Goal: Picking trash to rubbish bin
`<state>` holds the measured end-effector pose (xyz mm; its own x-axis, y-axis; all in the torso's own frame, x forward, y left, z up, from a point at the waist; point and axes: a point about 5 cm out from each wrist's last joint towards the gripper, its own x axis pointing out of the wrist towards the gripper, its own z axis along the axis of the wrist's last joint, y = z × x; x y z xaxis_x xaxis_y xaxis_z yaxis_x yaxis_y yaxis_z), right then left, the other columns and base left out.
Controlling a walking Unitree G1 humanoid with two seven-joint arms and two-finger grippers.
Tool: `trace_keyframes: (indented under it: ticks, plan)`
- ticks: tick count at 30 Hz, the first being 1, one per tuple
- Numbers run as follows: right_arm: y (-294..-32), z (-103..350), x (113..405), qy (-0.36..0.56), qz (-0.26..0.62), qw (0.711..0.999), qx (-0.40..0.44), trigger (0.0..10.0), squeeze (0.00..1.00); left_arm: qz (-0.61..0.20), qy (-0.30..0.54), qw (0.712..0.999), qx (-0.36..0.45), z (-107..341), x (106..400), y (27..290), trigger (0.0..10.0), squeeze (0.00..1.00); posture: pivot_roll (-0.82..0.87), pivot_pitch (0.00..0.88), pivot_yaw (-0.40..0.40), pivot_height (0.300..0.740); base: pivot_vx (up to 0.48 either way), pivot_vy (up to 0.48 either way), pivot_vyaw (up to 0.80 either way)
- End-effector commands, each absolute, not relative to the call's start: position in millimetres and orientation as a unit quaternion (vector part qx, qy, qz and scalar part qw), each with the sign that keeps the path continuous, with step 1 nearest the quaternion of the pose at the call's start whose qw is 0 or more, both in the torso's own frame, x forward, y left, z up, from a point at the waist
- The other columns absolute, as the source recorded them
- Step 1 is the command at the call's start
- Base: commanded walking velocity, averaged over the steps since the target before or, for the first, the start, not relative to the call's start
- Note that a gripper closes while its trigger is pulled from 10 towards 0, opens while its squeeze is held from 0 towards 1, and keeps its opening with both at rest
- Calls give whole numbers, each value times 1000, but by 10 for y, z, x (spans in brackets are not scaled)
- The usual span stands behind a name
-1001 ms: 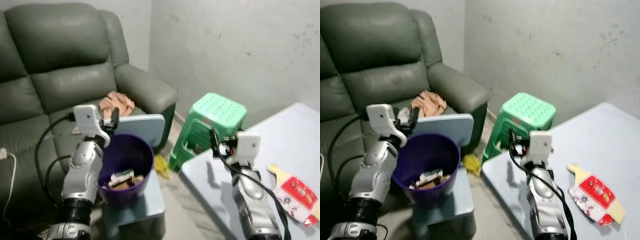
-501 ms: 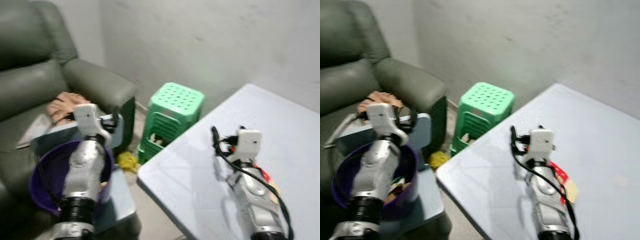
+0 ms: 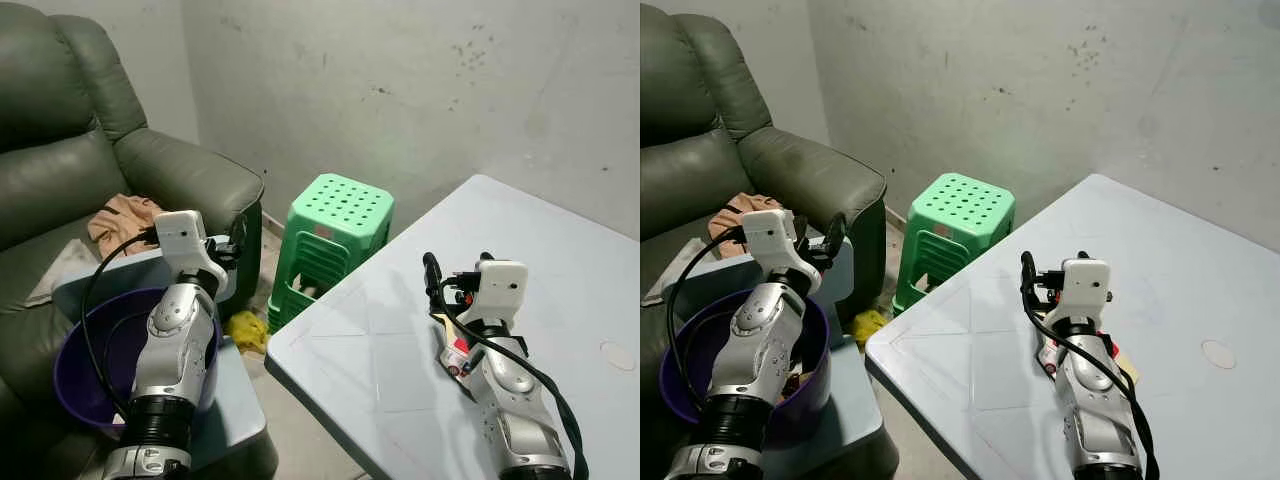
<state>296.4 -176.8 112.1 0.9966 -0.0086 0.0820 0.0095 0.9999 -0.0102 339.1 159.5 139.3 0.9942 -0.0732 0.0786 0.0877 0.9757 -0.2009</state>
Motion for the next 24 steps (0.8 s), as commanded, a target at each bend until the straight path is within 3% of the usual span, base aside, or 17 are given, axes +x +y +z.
trace_keyframes:
  ticks: [1,19,24]
  plan:
    - [-1796,1167,2953,-47,-7,999,-9,10000,0,-44,-44,992,-107,1447,3397,1569,10000,0,-10,0,-73,740,0,0,0]
    - [-1813,1088,2834,-32,-7,999,-9,10000,0,-78,-38,990,-108,1383,3286,1463,10000,0,-17,0,-75,740,-40,0,0]
    - [-1787,1077,2813,-28,-2,1000,-9,10000,0,-79,-37,990,-110,1384,3273,1447,10000,0,-16,0,-79,740,-329,0,0]
